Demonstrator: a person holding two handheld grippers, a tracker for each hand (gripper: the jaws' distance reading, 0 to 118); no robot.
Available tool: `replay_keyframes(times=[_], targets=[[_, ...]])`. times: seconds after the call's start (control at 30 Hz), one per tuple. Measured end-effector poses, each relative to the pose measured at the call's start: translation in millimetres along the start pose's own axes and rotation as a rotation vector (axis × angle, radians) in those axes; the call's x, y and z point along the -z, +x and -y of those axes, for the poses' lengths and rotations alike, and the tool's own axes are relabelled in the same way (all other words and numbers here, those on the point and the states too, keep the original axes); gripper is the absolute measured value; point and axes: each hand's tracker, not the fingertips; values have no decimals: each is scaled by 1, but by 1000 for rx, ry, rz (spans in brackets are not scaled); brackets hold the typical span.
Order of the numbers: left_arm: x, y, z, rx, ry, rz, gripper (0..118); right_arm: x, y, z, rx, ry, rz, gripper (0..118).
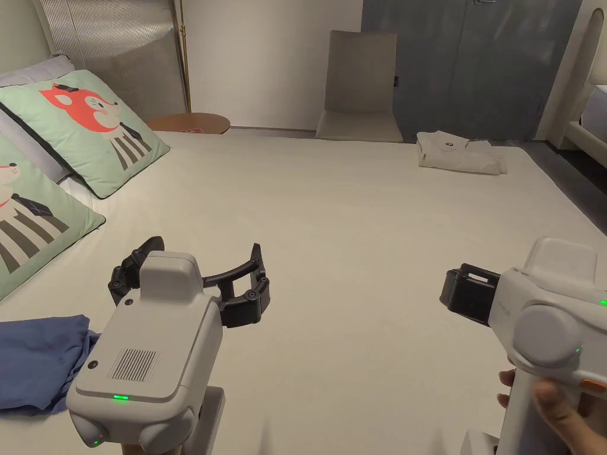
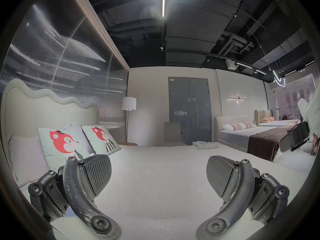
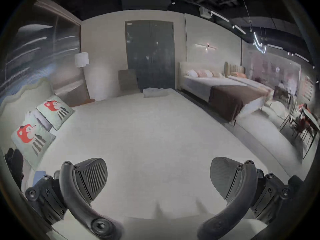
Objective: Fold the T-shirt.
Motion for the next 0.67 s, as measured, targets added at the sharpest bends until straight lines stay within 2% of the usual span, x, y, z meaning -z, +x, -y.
replay_keyframes(times=[0.07,0.17,0.27,0.43,0.67], targets=[[0,1,0,2,0,2,110,-4,4,-3,16,-8,-42,118],[0,1,-1,4,2,4,110,-7,4,-5,24,-13,-38,118],[0,2,-2,3,4,6,110,-8,2,-3,-19,0,-33,118],[0,2,-4,4,7,8,110,-11,1,2,-47,36,-40,118],[-1,2,-5,4,8,10,110,-9,-2,4,-27,48,-53,118]])
